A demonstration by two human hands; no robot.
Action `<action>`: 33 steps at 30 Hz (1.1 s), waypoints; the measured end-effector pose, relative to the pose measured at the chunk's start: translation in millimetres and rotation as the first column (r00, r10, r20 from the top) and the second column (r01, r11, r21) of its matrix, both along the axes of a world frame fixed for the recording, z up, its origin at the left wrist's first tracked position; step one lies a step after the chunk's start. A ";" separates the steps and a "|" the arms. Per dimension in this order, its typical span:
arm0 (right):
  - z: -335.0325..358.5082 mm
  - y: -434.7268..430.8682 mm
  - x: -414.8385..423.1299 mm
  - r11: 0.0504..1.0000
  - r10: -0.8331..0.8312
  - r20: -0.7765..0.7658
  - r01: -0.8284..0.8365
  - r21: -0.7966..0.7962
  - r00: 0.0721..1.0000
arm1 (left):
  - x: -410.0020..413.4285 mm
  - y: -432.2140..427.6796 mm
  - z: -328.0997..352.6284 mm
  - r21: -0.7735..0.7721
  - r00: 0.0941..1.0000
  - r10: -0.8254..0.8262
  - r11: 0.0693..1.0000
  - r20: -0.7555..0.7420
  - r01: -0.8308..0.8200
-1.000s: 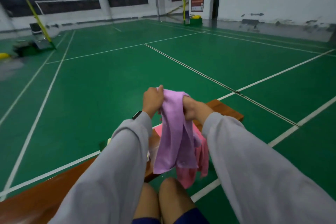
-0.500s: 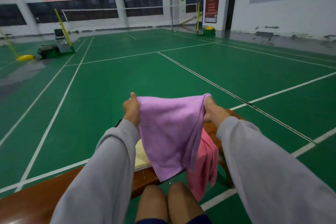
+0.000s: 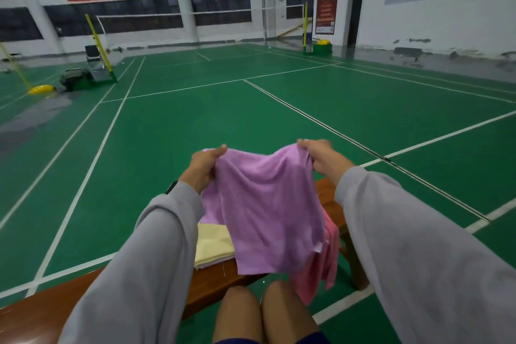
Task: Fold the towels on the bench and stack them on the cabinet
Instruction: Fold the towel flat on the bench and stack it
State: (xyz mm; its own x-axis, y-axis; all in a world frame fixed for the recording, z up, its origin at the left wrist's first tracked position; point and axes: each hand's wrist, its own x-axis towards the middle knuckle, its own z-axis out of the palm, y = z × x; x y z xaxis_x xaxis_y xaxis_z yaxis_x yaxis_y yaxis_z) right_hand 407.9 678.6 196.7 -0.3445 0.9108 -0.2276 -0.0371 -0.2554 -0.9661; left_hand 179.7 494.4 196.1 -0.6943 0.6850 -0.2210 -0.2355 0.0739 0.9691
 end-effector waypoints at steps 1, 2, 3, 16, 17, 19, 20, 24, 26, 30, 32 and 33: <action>5.3 2.8 2.3 0.998 -0.059 -0.062 0.058 -0.014 0.996 | -6.6 -0.5 5.3 0.032 0.995 0.103 0.994 -0.008 -0.102; 7.5 8.4 4.4 0.994 -0.107 -0.108 0.106 -0.018 0.988 | -14.0 -2.8 10.5 0.044 0.982 0.189 0.981 -0.011 -0.188; 7.6 12.1 8.0 0.990 -0.142 -0.109 0.141 -0.016 0.984 | -23.9 -4.5 13.2 0.038 0.969 0.246 0.969 -0.018 -0.245; -3.4 6.8 3.8 1.000 -0.023 0.079 0.022 0.011 0.997 | 1.4 -25.9 11.0 -0.156 0.990 -0.129 0.978 0.061 0.137; 0.0 8.0 3.2 0.999 -0.042 0.032 0.042 0.002 0.999 | -1.6 -24.1 11.3 -0.151 0.997 -0.072 0.986 0.038 0.077; 12.3 13.0 5.1 0.991 -0.130 -0.125 0.126 -0.045 0.984 | -13.9 -18.6 20.2 -0.026 0.995 0.102 0.995 0.024 -0.101; 15.6 18.4 5.8 0.981 -0.192 -0.215 0.182 -0.063 0.958 | -20.7 -16.8 24.6 0.038 0.984 0.177 0.983 0.019 -0.178; 4.7 34.7 13.9 0.952 -0.307 -0.092 0.307 -0.010 0.947 | -17.9 -23.7 25.6 -0.092 0.989 0.144 0.986 0.017 -0.142; -1.0 39.0 16.9 0.951 -0.307 -0.046 0.308 0.003 0.950 | -19.2 -23.4 18.9 -0.170 0.996 0.091 0.982 0.021 -0.086; 6.7 46.1 16.7 0.949 -0.314 -0.132 0.312 -0.039 0.940 | -19.3 -20.1 34.7 -0.125 0.998 0.046 0.991 0.047 -0.039; 8.9 46.0 17.7 0.956 -0.292 -0.107 0.290 -0.041 0.950 | -15.6 -18.2 41.5 -0.102 0.995 0.011 0.995 0.097 -0.001; 11.5 43.2 19.4 0.962 -0.272 -0.094 0.268 -0.047 0.958 | -13.5 -18.1 44.1 -0.098 0.995 -0.013 0.995 0.101 0.023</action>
State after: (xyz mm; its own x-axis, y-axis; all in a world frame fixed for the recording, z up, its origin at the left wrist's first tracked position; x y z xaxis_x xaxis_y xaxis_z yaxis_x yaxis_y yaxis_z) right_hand 427.3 721.8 208.1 -0.1092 0.9654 -0.2369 -0.2038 -0.2550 -0.9452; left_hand 166.1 476.3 240.2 -0.6530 0.6685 -0.3560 -0.3284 0.1737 0.9284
